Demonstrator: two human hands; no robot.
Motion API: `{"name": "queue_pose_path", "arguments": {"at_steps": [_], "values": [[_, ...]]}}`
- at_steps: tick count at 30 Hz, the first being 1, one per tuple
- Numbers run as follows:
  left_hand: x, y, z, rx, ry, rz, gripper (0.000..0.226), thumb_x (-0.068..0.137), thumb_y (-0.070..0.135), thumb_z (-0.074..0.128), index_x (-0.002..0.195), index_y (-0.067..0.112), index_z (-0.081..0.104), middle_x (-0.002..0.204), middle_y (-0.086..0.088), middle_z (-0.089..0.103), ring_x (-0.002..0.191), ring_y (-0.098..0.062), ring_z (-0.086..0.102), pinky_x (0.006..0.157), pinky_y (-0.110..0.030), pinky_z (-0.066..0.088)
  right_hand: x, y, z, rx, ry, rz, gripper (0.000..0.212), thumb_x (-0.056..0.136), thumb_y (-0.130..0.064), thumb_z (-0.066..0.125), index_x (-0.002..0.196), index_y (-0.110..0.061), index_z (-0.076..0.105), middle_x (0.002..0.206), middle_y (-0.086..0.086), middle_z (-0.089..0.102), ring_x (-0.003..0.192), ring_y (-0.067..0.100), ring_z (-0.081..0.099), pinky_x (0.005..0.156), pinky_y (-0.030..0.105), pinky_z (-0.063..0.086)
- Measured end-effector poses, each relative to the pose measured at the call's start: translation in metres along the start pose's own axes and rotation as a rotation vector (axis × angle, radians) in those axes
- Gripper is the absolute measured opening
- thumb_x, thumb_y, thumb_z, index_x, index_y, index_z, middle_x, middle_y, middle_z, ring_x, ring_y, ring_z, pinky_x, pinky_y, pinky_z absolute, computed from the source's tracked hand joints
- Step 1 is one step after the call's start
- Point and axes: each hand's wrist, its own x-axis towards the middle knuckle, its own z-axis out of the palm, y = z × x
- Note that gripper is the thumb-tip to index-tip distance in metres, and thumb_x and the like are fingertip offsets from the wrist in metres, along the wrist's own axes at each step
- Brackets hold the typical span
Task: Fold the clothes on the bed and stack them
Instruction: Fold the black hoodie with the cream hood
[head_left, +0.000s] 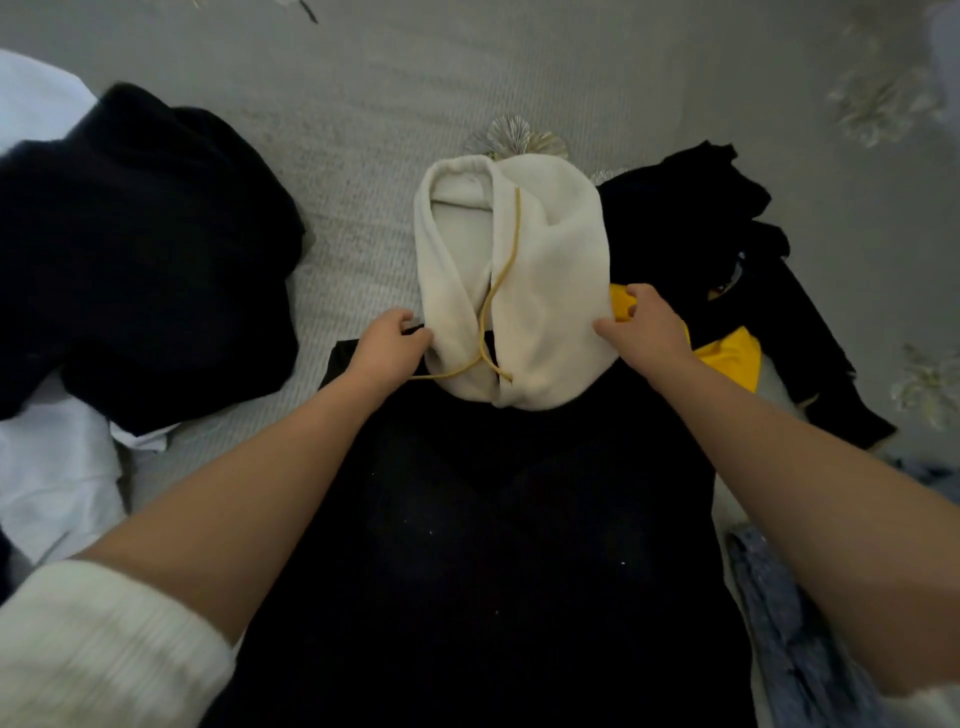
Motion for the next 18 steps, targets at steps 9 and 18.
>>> {"name": "queue_pose_path", "arguments": {"at_steps": [9, 18], "values": [[0.016, 0.032, 0.018, -0.594, -0.038, -0.284, 0.021, 0.09, 0.016, 0.055, 0.07, 0.013, 0.046, 0.06, -0.002, 0.038, 0.047, -0.01, 0.036, 0.041, -0.021, 0.027, 0.003, -0.004, -0.003, 0.158, 0.045, -0.022, 0.041, 0.081, -0.005, 0.056, 0.122, -0.01, 0.058, 0.095, 0.011, 0.062, 0.092, 0.025, 0.059, 0.086, 0.04, 0.05], [-0.114, -0.034, 0.022, 0.122, 0.207, 0.563, 0.032, 0.084, 0.02, 0.051, 0.115, 0.018, 0.061, 0.086, 0.01, 0.058, 0.07, -0.006, 0.049, 0.069, -0.021, 0.047, -0.073, 0.072, -0.026, 0.099, -0.14, 0.02, 0.017, 0.082, 0.001, 0.058, 0.096, -0.002, 0.066, 0.093, 0.013, 0.063, 0.09, 0.026, 0.058, 0.068, 0.025, 0.035]]}}
